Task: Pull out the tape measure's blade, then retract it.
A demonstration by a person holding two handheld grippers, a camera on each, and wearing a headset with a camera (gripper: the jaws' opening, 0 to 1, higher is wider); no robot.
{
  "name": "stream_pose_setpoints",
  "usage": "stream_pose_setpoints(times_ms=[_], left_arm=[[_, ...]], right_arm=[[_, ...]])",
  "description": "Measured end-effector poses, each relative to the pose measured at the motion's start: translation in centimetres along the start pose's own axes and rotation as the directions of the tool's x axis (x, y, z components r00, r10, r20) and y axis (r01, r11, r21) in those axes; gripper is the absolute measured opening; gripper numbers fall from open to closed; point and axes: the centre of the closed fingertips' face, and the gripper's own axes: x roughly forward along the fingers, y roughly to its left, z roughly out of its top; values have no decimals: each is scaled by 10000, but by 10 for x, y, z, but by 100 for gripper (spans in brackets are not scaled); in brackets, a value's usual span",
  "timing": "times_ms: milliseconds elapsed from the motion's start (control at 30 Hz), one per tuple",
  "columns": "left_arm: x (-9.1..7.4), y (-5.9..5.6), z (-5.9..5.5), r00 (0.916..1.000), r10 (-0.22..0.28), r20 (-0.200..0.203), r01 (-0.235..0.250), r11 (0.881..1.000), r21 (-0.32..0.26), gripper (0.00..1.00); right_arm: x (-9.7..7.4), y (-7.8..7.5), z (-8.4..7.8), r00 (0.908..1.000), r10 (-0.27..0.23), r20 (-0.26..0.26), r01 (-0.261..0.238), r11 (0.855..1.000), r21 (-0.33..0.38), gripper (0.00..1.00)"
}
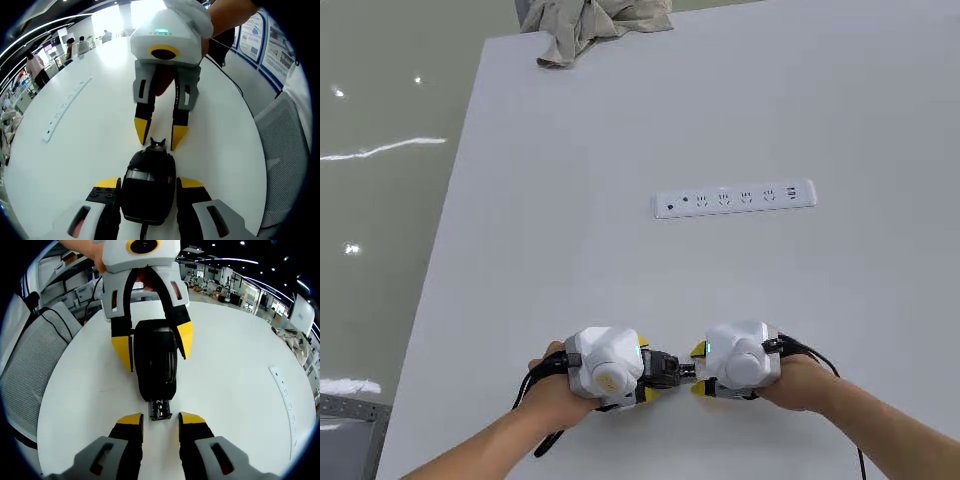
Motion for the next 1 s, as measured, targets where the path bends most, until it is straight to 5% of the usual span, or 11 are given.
stream_pose_setpoints(times_ms=[1000], left_arm=[[1, 2, 0, 9997, -72, -219, 79, 9994, 326, 36]], right_arm=[[1, 0, 1, 9996, 266, 61, -266, 9996, 87, 15]])
